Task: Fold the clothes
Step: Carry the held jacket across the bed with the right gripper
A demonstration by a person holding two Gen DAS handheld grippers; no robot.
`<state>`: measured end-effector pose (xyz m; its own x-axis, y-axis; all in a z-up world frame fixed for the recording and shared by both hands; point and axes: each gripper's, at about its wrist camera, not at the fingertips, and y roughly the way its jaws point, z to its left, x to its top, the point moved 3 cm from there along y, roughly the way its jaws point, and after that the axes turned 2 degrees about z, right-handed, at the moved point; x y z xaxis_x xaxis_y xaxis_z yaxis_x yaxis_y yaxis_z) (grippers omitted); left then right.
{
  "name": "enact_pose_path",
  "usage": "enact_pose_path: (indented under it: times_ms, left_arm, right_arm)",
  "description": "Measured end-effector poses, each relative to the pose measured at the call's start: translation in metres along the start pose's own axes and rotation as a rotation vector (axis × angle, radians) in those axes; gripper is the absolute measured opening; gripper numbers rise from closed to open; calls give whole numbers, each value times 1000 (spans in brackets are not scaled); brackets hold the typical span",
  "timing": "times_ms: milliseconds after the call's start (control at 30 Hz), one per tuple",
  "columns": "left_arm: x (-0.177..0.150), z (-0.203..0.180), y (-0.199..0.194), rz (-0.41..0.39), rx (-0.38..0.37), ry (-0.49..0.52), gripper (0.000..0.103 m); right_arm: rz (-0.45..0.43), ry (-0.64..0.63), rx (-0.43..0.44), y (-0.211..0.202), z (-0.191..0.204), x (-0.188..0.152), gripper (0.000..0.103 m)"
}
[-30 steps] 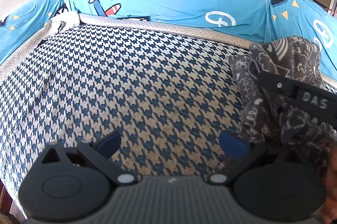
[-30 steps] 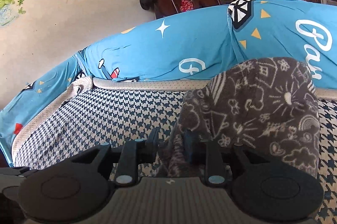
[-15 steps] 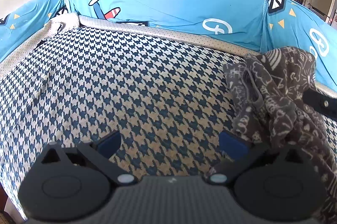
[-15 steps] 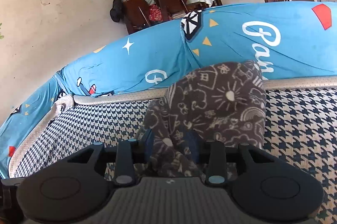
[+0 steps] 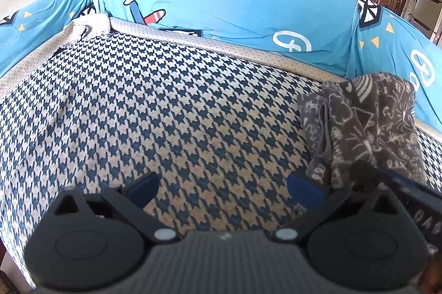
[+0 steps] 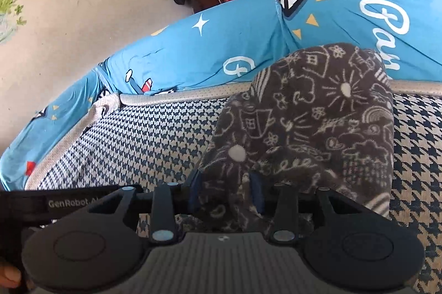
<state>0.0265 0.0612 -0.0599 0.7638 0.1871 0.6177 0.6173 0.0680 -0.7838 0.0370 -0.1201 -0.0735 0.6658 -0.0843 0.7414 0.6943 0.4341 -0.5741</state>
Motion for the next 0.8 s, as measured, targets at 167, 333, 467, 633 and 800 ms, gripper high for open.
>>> enact_pose_path:
  times_ms: [167, 333, 467, 633, 800]
  left_arm:
    - [3, 4, -1, -5, 2, -21, 103]
    - [3, 4, 1, -1, 3, -28, 103]
    - [2, 1, 2, 2, 8, -21, 103]
    - [3, -1, 2, -2, -7, -29, 103]
    - [5, -7, 0, -23, -52, -20, 103]
  right_arm:
    - [7, -34, 5, 13, 7, -8, 41]
    - [6, -105, -21, 18, 15, -13, 42]
    - [3, -131, -34, 18, 18, -15, 46]
    - [8, -156, -41, 5, 22, -13, 51]
    - [18, -113, -16, -17, 19, -8, 51]
